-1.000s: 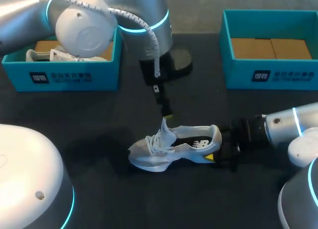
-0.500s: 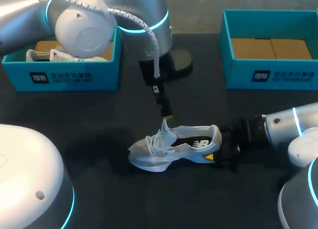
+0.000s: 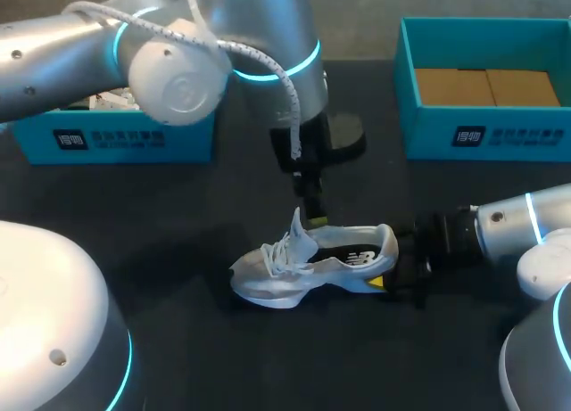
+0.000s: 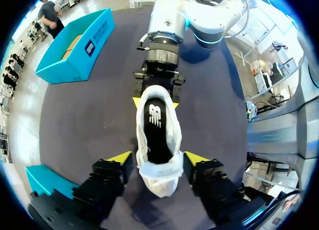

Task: Take the shoe out of the shoebox, open the shoe tongue, remove and reinsert the insole, then place the shoe into the shoebox

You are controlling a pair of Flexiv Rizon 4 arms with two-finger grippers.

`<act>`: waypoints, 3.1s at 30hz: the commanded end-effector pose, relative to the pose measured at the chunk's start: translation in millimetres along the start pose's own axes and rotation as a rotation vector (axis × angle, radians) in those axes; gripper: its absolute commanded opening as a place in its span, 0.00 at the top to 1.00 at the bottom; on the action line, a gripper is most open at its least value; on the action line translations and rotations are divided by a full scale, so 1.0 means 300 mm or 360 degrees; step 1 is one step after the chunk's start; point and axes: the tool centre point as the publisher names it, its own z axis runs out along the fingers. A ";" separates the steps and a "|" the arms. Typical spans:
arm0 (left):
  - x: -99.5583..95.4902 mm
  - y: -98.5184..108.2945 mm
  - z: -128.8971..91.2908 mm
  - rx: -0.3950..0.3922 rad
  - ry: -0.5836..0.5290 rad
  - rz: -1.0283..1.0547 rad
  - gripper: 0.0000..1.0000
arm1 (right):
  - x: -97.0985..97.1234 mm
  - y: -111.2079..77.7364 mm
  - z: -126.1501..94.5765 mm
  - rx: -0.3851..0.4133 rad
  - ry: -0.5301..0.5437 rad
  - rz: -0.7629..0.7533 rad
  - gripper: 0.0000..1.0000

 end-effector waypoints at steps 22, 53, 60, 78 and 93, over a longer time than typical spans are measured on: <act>0.061 -0.124 0.141 -0.0065 0.0052 0.0037 1.00 | 0.000 -0.001 0.009 0.0004 -0.0005 0.0000 1.00; 0.035 -0.069 0.309 -0.0192 0.0168 0.0028 1.00 | 0.000 -0.001 0.009 0.0004 -0.0005 0.0000 1.00; 0.038 -0.084 0.388 -0.0215 0.0202 0.0032 1.00 | 0.000 -0.001 0.009 0.0004 -0.0005 0.0000 1.00; 0.042 -0.084 0.470 -0.0202 0.0245 0.0001 1.00 | 0.000 -0.001 0.009 0.0004 -0.0005 0.0000 1.00; 0.039 -0.058 0.504 -0.0226 0.0267 0.0022 0.68 | 0.000 -0.001 0.009 0.0004 -0.0005 0.0000 1.00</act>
